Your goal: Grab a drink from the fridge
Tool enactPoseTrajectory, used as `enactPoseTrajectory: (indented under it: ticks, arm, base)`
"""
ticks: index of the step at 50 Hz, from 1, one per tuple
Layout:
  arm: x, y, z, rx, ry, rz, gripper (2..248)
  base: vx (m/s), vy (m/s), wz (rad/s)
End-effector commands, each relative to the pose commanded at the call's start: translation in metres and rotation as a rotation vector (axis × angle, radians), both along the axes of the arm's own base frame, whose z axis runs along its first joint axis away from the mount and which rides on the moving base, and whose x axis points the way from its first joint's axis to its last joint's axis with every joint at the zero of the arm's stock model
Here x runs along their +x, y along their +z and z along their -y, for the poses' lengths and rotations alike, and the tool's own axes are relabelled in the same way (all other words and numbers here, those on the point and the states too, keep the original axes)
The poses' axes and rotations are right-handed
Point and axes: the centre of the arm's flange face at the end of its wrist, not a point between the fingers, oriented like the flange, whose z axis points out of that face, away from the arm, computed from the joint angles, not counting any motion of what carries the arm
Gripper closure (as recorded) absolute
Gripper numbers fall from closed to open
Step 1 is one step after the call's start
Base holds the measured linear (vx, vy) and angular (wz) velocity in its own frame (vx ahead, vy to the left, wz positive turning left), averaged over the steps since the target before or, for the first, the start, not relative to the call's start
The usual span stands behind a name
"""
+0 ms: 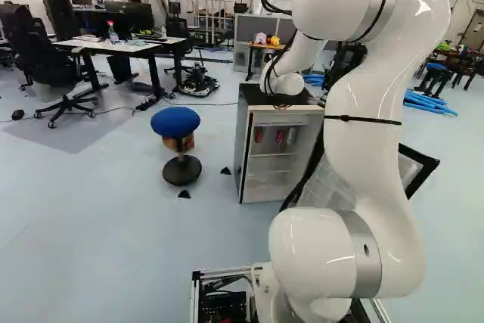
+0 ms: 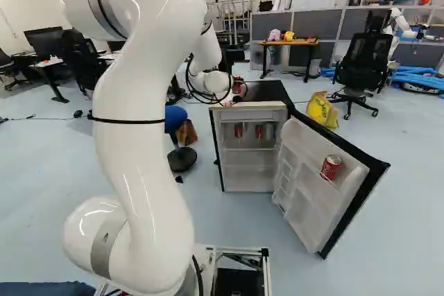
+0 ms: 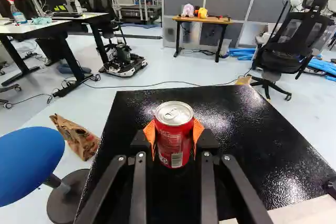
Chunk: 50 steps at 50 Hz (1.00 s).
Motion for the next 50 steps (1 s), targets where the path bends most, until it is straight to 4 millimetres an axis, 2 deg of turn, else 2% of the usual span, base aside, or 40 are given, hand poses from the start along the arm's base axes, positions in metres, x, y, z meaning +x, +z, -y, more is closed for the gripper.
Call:
enactPoseTrajectory:
  ticks: [12, 42, 43, 47, 48, 50]
  arm:
    - [0.001, -0.012, 0.000, 0.003, 0.000, -0.018, 158]
    - [0.001, -0.012, 0.000, 0.003, 0.000, -0.018, 155]
    - [0.001, -0.012, 0.000, 0.003, 0.000, -0.018, 126]
    - [0.001, -0.012, 0.000, 0.003, 0.000, -0.018, 126]
    - [0.001, -0.012, 0.000, 0.003, 0.000, -0.018, 93]
    - [0.001, -0.012, 0.000, 0.003, 0.000, -0.018, 93]
  base:
    - [0.000, 0.000, 0.000]
    - [0.000, 0.000, 0.000]
    - [0.000, 0.000, 0.000]
    - [0.000, 0.000, 0.000]
    - [0.000, 0.000, 0.000]
    - [0.000, 0.000, 0.000]
